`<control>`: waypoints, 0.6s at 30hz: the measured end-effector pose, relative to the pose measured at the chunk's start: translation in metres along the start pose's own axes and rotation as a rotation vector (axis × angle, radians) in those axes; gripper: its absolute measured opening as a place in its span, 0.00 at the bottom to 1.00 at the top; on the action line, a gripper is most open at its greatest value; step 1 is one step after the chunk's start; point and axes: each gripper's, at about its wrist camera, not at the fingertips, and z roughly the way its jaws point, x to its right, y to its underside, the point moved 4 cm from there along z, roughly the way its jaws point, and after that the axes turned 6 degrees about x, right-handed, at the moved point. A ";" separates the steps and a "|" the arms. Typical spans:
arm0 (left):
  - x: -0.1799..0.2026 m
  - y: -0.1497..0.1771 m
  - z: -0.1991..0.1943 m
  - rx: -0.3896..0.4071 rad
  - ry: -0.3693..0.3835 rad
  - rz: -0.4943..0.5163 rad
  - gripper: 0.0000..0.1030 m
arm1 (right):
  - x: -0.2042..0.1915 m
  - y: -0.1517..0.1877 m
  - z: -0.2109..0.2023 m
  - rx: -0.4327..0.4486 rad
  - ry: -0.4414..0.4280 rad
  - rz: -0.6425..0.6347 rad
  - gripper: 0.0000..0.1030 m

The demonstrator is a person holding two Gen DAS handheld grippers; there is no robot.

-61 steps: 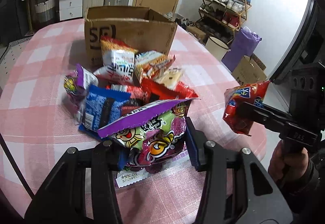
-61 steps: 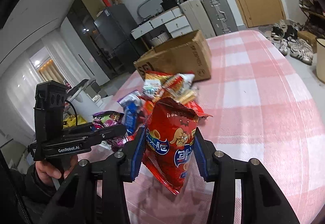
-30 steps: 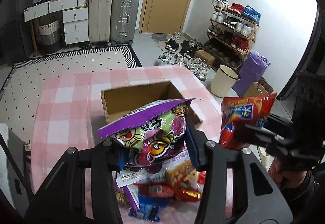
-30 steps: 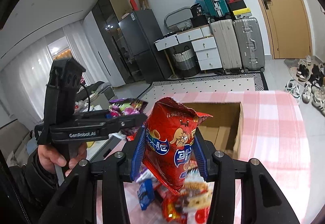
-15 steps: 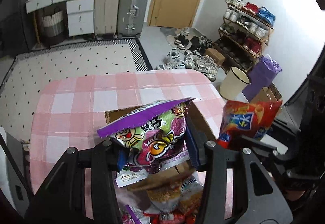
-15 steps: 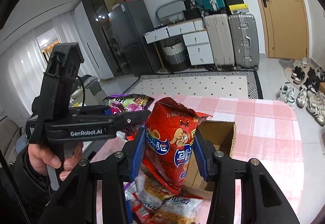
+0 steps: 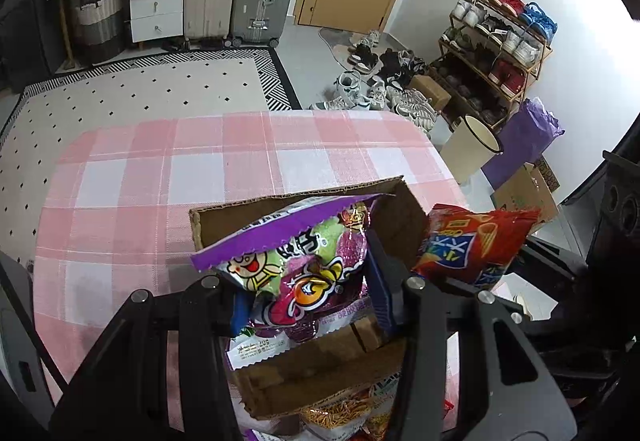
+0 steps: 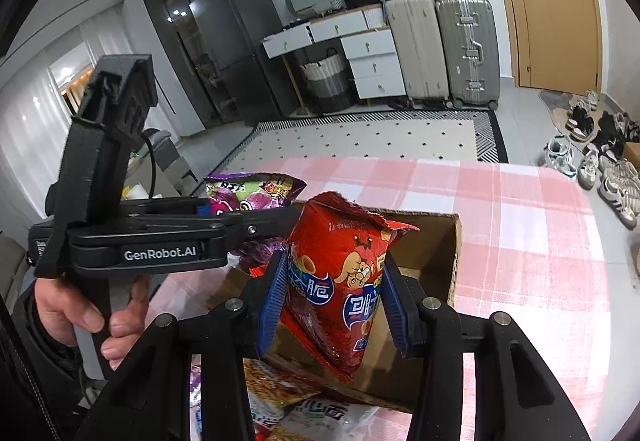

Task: Organize snacks
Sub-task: 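Carry the purple candy bag and red chip bag into the cardboard box with both grippers, then open both grippers to drop the bags into the box and withdraw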

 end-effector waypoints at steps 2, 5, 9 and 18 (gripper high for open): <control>0.001 0.007 0.004 -0.007 0.003 -0.001 0.44 | 0.001 0.002 0.004 -0.005 0.007 0.001 0.44; 0.003 0.010 0.016 -0.026 0.010 0.000 0.45 | 0.005 0.005 0.011 -0.016 0.019 0.000 0.44; 0.001 0.013 0.020 -0.039 -0.011 -0.004 0.61 | 0.008 0.009 0.016 -0.032 0.045 -0.005 0.51; -0.008 0.012 -0.014 0.037 -0.048 -0.012 0.76 | 0.007 0.006 -0.010 0.044 0.066 -0.021 0.60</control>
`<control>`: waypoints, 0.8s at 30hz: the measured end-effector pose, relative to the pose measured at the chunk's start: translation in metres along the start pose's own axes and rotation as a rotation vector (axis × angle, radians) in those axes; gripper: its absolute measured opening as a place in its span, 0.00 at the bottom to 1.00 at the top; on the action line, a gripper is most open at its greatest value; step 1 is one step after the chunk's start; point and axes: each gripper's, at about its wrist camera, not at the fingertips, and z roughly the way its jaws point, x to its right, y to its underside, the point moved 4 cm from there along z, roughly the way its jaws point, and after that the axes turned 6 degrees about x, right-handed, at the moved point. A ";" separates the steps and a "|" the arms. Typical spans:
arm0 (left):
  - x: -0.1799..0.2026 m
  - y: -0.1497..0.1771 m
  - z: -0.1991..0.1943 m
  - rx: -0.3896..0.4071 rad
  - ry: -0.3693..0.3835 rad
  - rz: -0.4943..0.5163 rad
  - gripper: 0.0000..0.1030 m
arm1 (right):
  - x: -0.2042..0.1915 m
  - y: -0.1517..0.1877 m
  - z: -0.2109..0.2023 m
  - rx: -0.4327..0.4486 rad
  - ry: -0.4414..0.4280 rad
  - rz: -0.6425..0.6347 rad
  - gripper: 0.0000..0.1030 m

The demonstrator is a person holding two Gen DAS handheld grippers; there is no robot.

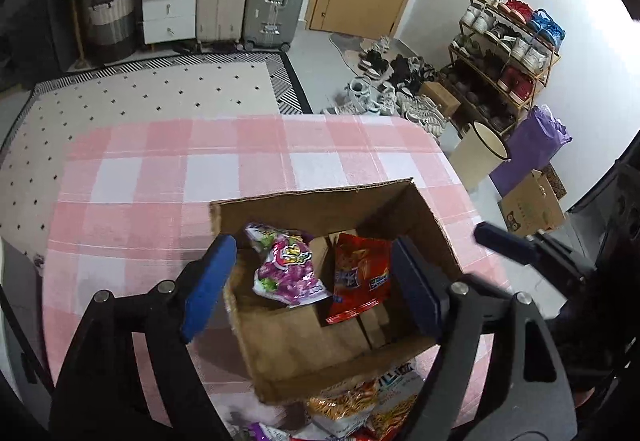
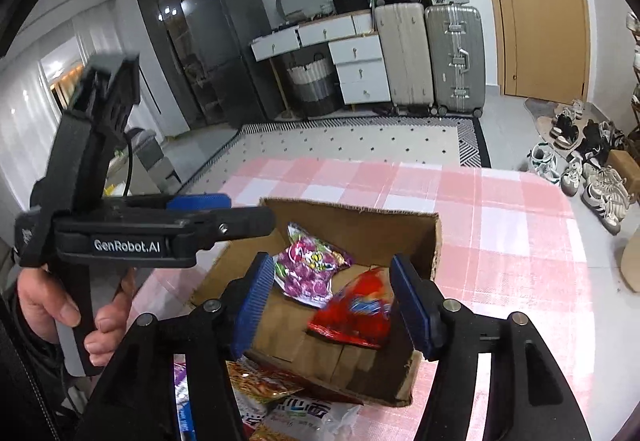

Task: Organize snacks
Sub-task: 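Open both grippers to drop the bags into the box and withdraw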

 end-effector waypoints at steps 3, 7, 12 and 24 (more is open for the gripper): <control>-0.001 0.002 -0.014 0.023 -0.022 0.014 0.76 | 0.001 -0.006 -0.011 0.028 0.002 0.002 0.64; 0.005 0.007 -0.035 0.049 -0.038 0.030 0.77 | -0.005 -0.011 -0.031 0.055 0.007 -0.011 0.66; 0.017 0.012 -0.065 0.088 -0.093 0.084 0.78 | -0.016 -0.013 -0.057 0.091 0.019 -0.034 0.74; 0.034 0.033 -0.140 0.204 -0.145 0.098 0.89 | -0.052 -0.002 -0.115 0.154 0.004 -0.083 0.84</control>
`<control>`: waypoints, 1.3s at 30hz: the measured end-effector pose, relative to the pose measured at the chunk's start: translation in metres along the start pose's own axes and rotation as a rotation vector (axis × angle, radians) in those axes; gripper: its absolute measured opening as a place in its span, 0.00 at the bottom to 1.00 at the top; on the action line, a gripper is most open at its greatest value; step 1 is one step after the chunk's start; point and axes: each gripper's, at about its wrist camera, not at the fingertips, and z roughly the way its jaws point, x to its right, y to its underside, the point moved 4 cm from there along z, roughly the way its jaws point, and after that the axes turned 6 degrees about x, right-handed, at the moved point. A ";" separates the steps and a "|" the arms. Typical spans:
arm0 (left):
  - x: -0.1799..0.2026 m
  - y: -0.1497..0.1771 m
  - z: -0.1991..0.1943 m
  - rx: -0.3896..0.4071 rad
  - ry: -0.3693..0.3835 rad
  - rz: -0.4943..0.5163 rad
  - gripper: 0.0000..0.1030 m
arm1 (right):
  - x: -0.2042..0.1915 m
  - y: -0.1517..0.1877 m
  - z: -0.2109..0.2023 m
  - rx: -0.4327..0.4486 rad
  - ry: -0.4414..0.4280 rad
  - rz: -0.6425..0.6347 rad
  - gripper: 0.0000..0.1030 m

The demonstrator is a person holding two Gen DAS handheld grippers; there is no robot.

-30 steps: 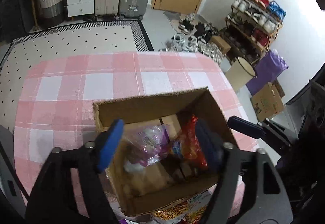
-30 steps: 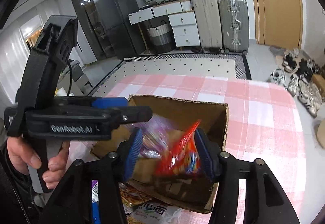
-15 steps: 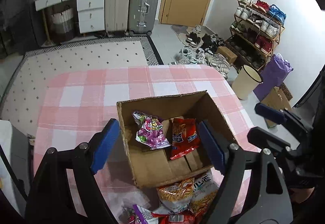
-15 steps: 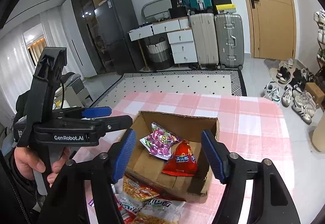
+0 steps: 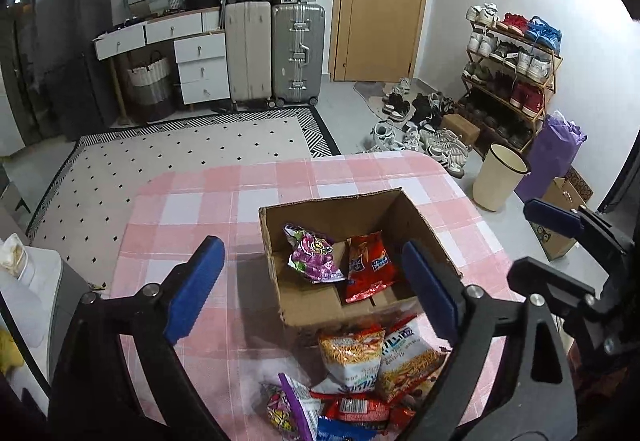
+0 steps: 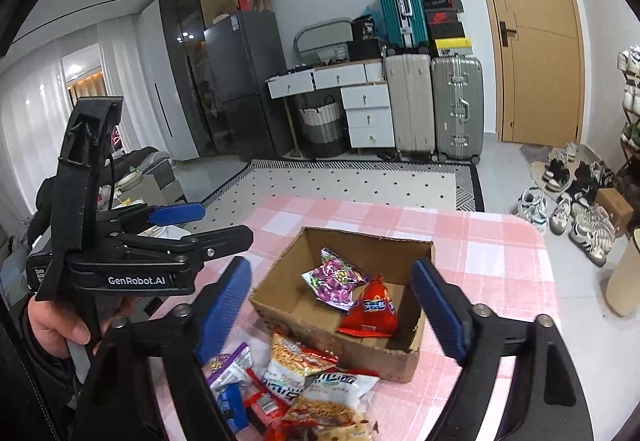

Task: Organize snacks
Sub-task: 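Open both grippers to drop the bags into the box and withdraw, then move both grippers back toward the remaining snack pile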

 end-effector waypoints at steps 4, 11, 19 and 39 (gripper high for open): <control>0.000 0.007 -0.027 0.045 0.010 -0.022 0.93 | -0.012 0.005 -0.020 0.020 -0.004 -0.021 0.84; -0.001 0.021 -0.074 0.107 0.011 -0.047 0.99 | -0.019 0.016 -0.055 0.062 0.004 -0.004 0.91; 0.006 0.049 -0.109 0.140 0.007 -0.031 0.99 | -0.023 0.046 -0.091 0.070 0.030 -0.003 0.96; -0.005 0.119 -0.130 0.139 -0.020 -0.031 0.99 | -0.029 0.127 -0.096 -0.009 0.077 0.018 0.97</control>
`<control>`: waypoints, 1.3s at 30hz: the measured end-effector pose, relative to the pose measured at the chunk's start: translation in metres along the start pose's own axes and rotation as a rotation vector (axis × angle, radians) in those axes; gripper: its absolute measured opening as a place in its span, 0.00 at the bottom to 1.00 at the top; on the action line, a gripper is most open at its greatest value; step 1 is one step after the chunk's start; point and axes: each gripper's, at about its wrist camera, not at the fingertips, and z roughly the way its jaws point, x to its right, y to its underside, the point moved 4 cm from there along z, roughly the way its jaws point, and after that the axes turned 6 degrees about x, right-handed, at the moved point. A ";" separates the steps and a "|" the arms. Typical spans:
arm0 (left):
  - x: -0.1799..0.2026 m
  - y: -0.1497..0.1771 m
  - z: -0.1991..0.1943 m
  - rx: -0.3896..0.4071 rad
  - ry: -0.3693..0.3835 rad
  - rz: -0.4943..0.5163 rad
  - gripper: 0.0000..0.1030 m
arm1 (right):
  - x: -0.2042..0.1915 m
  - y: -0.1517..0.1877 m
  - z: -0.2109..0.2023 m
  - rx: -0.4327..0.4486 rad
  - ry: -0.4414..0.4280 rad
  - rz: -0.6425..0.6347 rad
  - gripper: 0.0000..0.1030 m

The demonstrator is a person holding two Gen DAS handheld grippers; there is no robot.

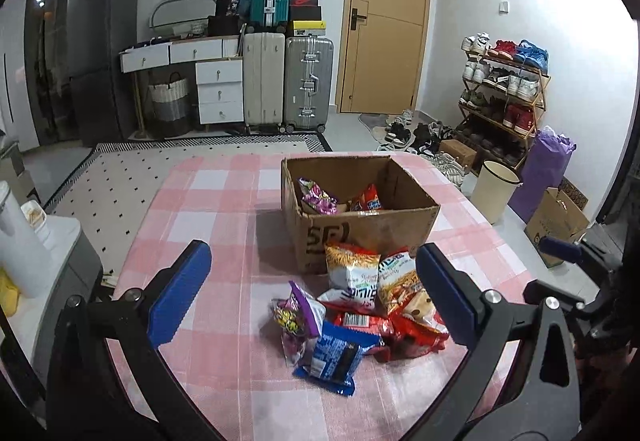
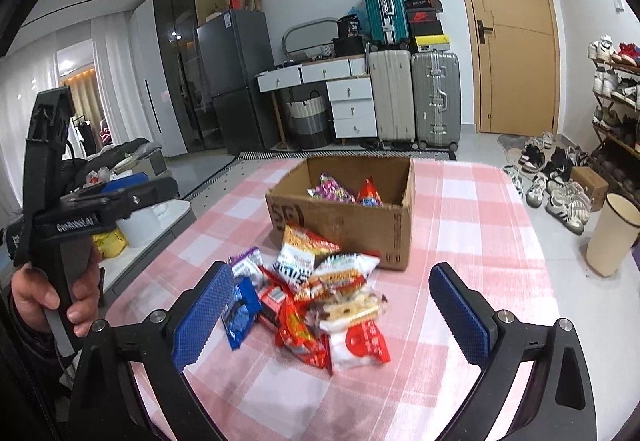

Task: Organize snacks
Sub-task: 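Move both grippers back toward the remaining snack pile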

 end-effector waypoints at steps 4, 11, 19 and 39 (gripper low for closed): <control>0.001 0.012 0.002 -0.004 -0.008 0.010 0.99 | 0.004 0.019 0.010 -0.036 0.028 0.000 0.97; -0.001 0.041 0.022 -0.067 0.014 -0.026 0.99 | 0.020 0.053 0.033 -0.115 0.063 0.017 0.97; 0.003 0.071 0.047 -0.128 0.033 -0.036 0.99 | 0.037 0.083 0.059 -0.196 0.066 0.047 0.97; -0.007 0.127 0.090 -0.227 0.020 -0.067 0.99 | 0.042 0.108 0.110 -0.341 0.070 0.030 0.88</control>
